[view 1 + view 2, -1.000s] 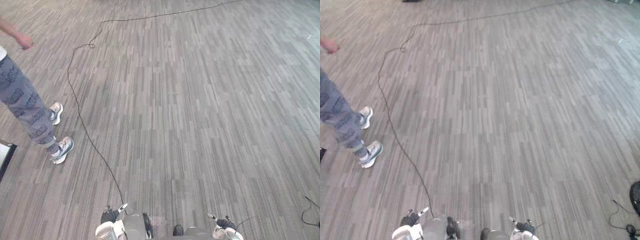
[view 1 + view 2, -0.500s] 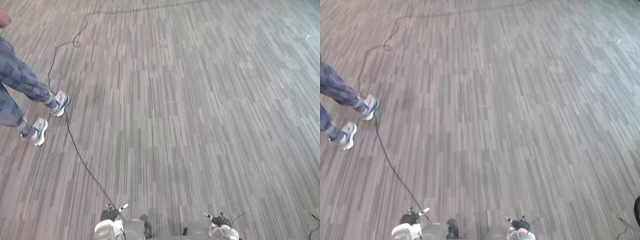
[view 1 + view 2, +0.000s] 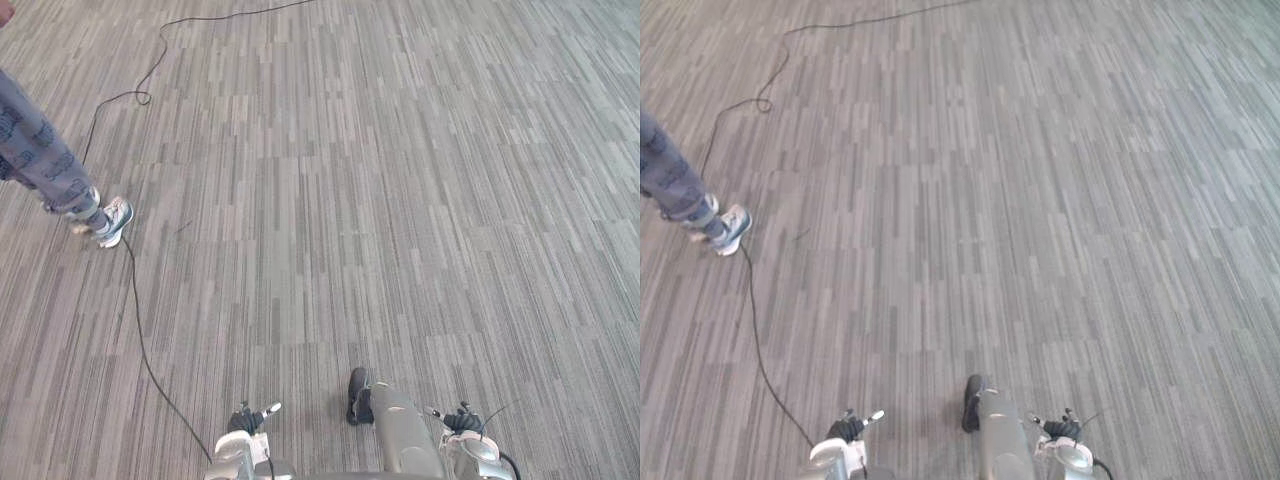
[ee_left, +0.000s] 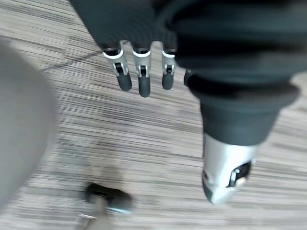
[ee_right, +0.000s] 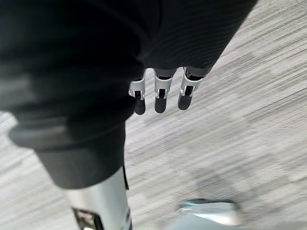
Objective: Pick up cushions and gather them together orderly.
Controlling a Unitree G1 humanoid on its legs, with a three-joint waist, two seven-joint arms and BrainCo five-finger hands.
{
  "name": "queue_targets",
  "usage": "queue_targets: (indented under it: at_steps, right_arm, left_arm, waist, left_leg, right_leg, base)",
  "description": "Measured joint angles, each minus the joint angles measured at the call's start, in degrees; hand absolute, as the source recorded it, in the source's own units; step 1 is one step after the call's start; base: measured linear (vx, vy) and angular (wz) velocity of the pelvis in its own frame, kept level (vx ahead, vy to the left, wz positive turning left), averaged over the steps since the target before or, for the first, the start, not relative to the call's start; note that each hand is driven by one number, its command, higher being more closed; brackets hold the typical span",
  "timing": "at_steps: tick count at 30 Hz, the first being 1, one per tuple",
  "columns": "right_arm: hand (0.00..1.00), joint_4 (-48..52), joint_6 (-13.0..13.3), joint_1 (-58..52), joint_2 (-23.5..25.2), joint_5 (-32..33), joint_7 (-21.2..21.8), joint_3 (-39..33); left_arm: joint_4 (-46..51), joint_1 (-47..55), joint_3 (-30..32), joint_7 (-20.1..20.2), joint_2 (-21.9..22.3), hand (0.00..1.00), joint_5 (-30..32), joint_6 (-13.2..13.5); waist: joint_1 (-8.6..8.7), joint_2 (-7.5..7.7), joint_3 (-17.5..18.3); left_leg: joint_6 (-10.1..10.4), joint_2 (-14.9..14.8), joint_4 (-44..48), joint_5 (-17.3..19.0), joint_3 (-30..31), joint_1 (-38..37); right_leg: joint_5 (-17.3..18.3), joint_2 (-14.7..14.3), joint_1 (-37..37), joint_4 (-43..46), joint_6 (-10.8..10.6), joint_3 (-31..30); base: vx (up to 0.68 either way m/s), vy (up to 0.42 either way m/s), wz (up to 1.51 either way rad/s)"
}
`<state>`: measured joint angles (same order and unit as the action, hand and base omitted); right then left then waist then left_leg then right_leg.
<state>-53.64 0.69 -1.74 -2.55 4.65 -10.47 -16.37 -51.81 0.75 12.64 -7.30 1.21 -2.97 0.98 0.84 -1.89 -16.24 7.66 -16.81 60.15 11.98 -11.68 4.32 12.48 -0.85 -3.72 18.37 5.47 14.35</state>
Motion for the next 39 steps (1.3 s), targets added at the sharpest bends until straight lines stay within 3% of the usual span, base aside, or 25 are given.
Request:
queue_targets:
  at_steps: [2, 4, 6, 7, 8, 10, 12, 14, 16, 17, 18, 19, 20, 21, 22, 23, 24, 25, 27, 28, 29, 32, 35, 38, 39]
  right_arm:
    - [0.0, 1.1, 0.0, -1.0, 1.6, 0.4, -0.1, 1.9]
    - [0.0, 0.9, -0.1, -0.6, 1.9, 0.4, -0.1, 1.2]
    - [0.0, 0.4, -0.1, -0.5, 2.3, 0.4, -0.3, 0.9]
    - [0.0, 0.1, -0.1, -0.5, 2.3, 0.4, -0.4, 1.0]
    - [0.0, -1.4, -0.1, -0.5, 1.9, 0.3, -0.4, 1.2]
    - [0.0, -2.2, -0.4, -0.5, 3.7, 0.3, -0.4, 1.4]
    - [0.0, -2.1, -0.5, -1.3, 4.8, -0.1, -0.2, 1.3]
    - [0.0, -1.3, -0.4, -1.4, 4.7, -0.1, 0.1, 1.4]
    - [0.0, -0.3, 0.3, -1.3, 4.2, -0.2, 0.6, 1.8]
    - [0.0, 1.3, 0.4, -1.4, 3.9, -0.2, 0.8, 2.8]
    - [0.0, 1.6, 0.6, -1.2, 3.7, -0.2, 0.9, 3.3]
    - [0.0, 1.2, 0.8, 0.0, 3.3, -0.2, 1.0, 3.8]
    - [0.0, 1.1, 0.8, 0.3, 3.1, -0.2, 1.0, 3.8]
    - [0.0, 0.9, 0.8, 0.6, 2.8, -0.2, 1.0, 3.8]
    - [0.0, 0.9, 0.7, 0.6, 2.5, 0.2, 1.0, 3.6]
    - [0.0, 0.9, 0.7, 0.6, 2.4, 0.2, 1.0, 3.6]
    - [0.0, 0.3, 0.6, 0.1, 2.0, 0.0, 1.2, 3.4]
    - [0.0, 0.5, 0.5, 1.0, 0.7, -0.3, 1.5, 3.1]
    - [0.0, 1.7, 0.6, 1.0, 0.8, -0.2, 1.7, 2.0]
    - [0.0, 2.1, 0.5, 1.0, 1.1, -0.3, 1.7, 1.4]
    - [0.0, 3.0, 0.1, 0.6, 2.0, -1.0, 1.7, 1.5]
    - [0.0, 2.9, -0.7, 0.2, 2.0, -1.3, 1.1, 3.6]
    - [0.0, 2.9, -1.0, -0.5, 2.5, -1.3, 1.1, 4.4]
    - [0.0, 2.9, -1.0, -0.7, 2.6, -1.3, 1.1, 5.0]
    - [0.0, 2.9, -1.0, -1.0, 2.6, -1.3, 1.1, 5.4]
  left_arm:
    - [2.7, 0.3, 0.0, 0.1, 0.1, 0.0, -0.6, 0.8]
    - [3.6, 0.4, 0.2, 0.0, 0.1, 0.0, -0.8, 1.2]
    - [4.0, 0.6, 1.1, 0.0, 0.1, 0.0, -1.1, 1.4]
    - [3.9, 0.7, 1.0, 0.0, 0.0, 0.0, -1.2, 1.4]
    - [3.7, 1.2, 0.9, 0.0, -0.4, 0.0, -1.6, 1.4]
    - [2.6, 1.8, 0.9, 0.0, -2.8, 0.0, -1.7, 1.1]
    - [1.1, 1.9, 0.7, -0.1, -4.5, 0.0, -1.8, 0.9]
    - [-0.3, 2.0, -0.6, -0.2, -4.9, 0.0, -1.9, 0.6]
    - [-1.3, 2.1, -1.4, -0.2, -4.7, 0.0, -1.8, 0.2]
    - [-2.0, 2.1, -2.5, -0.2, -4.6, 0.0, -1.8, 0.2]
    - [-2.2, 2.1, -2.9, -0.2, -4.6, 0.0, -1.8, 0.2]
    - [-3.5, 1.5, -4.1, -0.2, -4.7, 0.0, -1.8, 0.1]
    - [-3.6, 1.3, -4.8, -0.2, -4.8, 0.0, -1.8, 0.1]
    - [-3.8, 1.1, -5.3, -0.1, -4.8, 0.0, -1.7, 0.1]
    - [-4.3, 0.6, -5.9, 0.0, -4.4, 0.0, -1.7, -0.1]
    - [-4.4, 0.6, -5.9, 0.0, -4.3, 0.0, -1.6, -0.1]
    - [-4.8, 0.7, -5.8, 0.0, -4.2, 0.0, -1.5, -0.1]
    - [-5.5, 0.3, -5.3, 0.1, -2.5, 0.0, -0.6, -0.2]
    - [-4.9, 0.5, -4.3, 0.1, -1.4, 0.0, 0.1, -0.2]
    - [-4.8, 0.6, -4.1, 0.1, -1.4, 0.0, 0.4, -0.2]
    - [-4.2, 0.7, -2.5, 0.1, -1.2, 0.0, 0.6, -0.4]
    - [-0.4, 1.2, -0.2, 0.2, -0.3, 0.0, 0.5, -0.2]
    - [3.1, 1.8, -0.1, 0.3, 0.0, 0.0, -0.5, 0.6]
    - [5.2, 2.3, 0.2, 0.3, 0.8, 0.0, -0.8, 1.4]
    - [5.5, 2.3, 0.2, 0.2, 1.0, 0.0, -1.2, 1.7]
  waist:
    - [-1.41, 1.46, 0.5]
    - [-2.57, 1.44, 0.7]
    - [-3.65, 1.91, 0.7]
    - [-3.85, 1.7, 0.9]
    - [-4.56, 2.03, 1.2]
    - [-4.2, 5.07, 3.7]
    - [-4.04, 7.46, 4.9]
    - [-3.63, 6.87, 4.5]
    - [-3.26, 5.92, 4.1]
    - [-2.96, 5.18, 4.0]
    - [-2.88, 4.79, 3.9]
    - [-1.93, 4.7, 3.7]
    - [-1.4, 4.72, 3.7]
    - [-0.93, 4.72, 3.6]
    - [0.35, 4.9, 3.5]
    - [0.39, 4.96, 3.5]
    - [0.79, 5.89, 3.7]
    - [0.7, 2.35, 3.7]
    - [0.86, 0.76, 3.1]
    - [1.29, 0.41, 3.1]
    - [1.36, 0.0, 3.0]
    - [0.32, 0.37, 2.2]
    - [-1.65, 1.77, 2.0]
    - [-2.97, 1.57, 2.1]
    - [-3.65, 1.71, 2.4]
  left_leg:
    - [-3.0, 0.0, -5.3, 2.8, -4.2, 7.6]
    - [-3.2, 2.0, -18.8, 3.6, -6.5, 11.7]
    - [-1.9, 6.4, -39.0, -1.6, -4.1, 13.6]
    - [-1.5, 7.1, -42.8, -3.4, -2.9, 13.9]
    - [-0.9, 8.0, -43.4, -9.4, -0.7, 14.4]
    - [-3.5, 10.8, -41.8, -10.2, -0.5, 14.7]
    - [-6.6, 11.6, -38.1, -6.1, -4.2, 12.0]
    - [-7.4, 11.7, -40.1, -3.3, -5.9, 5.4]
    - [-6.9, 11.2, -44.4, -1.1, -8.3, -3.1]
    - [-6.3, 10.5, -48.0, 0.0, -10.9, -8.7]
    - [-5.9, 10.1, -49.3, 0.4, -12.2, -10.9]
    - [-5.6, 9.7, -52.2, 0.5, -15.8, -15.4]
    - [-5.6, 9.6, -52.6, 0.5, -16.2, -15.9]
    - [-5.6, 9.7, -53.2, 0.5, -16.4, -16.9]
    - [-5.5, 10.6, -55.8, 0.5, -16.3, -20.6]
    - [-5.5, 10.8, -56.0, 0.5, -16.2, -20.9]
    - [-4.3, 12.7, -57.1, 1.1, -15.5, -23.7]
    - [-2.3, 10.4, -57.4, 0.3, -15.8, -25.9]
    - [-0.3, 8.3, -51.4, -0.8, -15.3, -25.9]
    - [-0.1, 6.6, -45.2, -0.7, -14.2, -23.7]
    - [2.0, 1.8, -26.3, -4.1, -9.9, -16.4]
    - [1.6, -1.1, -2.9, 0.2, -4.7, -5.2]
    - [-2.9, 1.0, -9.8, 4.1, -5.0, 5.2]
    - [-2.6, 4.3, -24.4, 3.8, -1.2, 11.1]
    - [-1.1, 6.2, -33.3, 1.8, 1.5, 12.4]
  right_leg:
    - [1.2, 0.1, 6.2, -4.5, -0.8, -1.9]
    - [1.5, 1.2, 10.2, -7.1, -2.0, -4.0]
    - [2.9, 3.9, 15.5, -11.0, -4.4, -7.1]
    - [3.4, 4.1, 16.6, -12.1, -5.2, -7.9]
    - [4.3, 5.1, 18.9, -13.8, -6.4, -10.1]
    - [4.1, 8.3, 17.8, -12.0, -5.7, -12.8]
    - [0.7, 11.0, 11.2, 4.2, -9.6, -15.9]
    - [-4.0, 12.0, 5.6, 20.4, -14.3, -15.1]
    - [0.6, 12.2, -0.2, 32.0, -12.5, -11.7]
    - [3.0, 12.2, -5.0, 34.2, -9.7, -6.0]
    - [3.9, 12.1, -7.1, 33.9, -8.3, -2.9]
    - [4.8, 10.9, -12.5, 24.9, -5.9, 5.5]
    - [4.0, 10.1, -13.5, 20.6, -5.5, 7.3]
    - [2.7, 9.3, -14.5, 16.2, -5.1, 8.5]
    - [-5.0, 7.2, -16.3, 1.9, -4.8, 10.0]
    - [-5.7, 7.1, -16.3, 0.9, -4.9, 10.0]
    - [-15.5, 6.8, -15.7, -2.9, -0.1, 9.2]
    - [-10.7, 4.8, -16.0, 1.6, 1.0, 9.0]
    - [-5.9, 3.8, -16.0, 5.9, 1.4, 8.3]
    - [-4.8, 3.0, -15.1, 6.2, 1.5, 7.7]
    - [-3.7, 0.6, -11.9, 4.5, 2.1, 6.0]
    - [-1.8, -3.7, -2.6, -0.6, 4.4, 1.9]
    - [-0.3, -4.9, 7.9, -6.2, 3.1, -6.0]
    - [1.4, -4.0, 12.9, -8.9, 1.0, -12.7]
    - [3.3, -3.1, 14.3, -9.4, -0.1, -15.3]
  base:
    - [0.52, -0.01, -0.35]
    - [0.62, 0.069, -0.63]
    - [0.59, 0.195, -0.78]
    - [0.71, 0.33, -0.89]
    - [0.6, 0.336, -0.88]
    - [0.65, 0.32, -0.64]
    - [0.65, 0.286, -0.4]
    - [0.62, 0.246, -0.64]
    - [0.56, 0.171, -0.91]
    - [0.36, 0.107, -0.78]
    - [0.63, 0.157, -1.13]
    - [0.44, 0.084, -0.75]
    - [0.43, 0.06, -0.57]
    - [0.51, -0.014, 0.04]
    - [0.42, -0.022, 0.11]
    - [0.59, -0.066, 0.21]
    - [0.45, -0.062, -0.2]
    - [0.55, -0.065, -0.28]
    - [0.53, -0.136, -0.43]
    - [0.62, -0.245, -0.47]
    - [0.51, -0.192, -0.52]
    - [0.55, -0.102, -0.83]
    - [0.51, 0.007, -1.06]
    - [0.45, 0.137, -1.2]
    - [0.58, 0.297, -1.23]
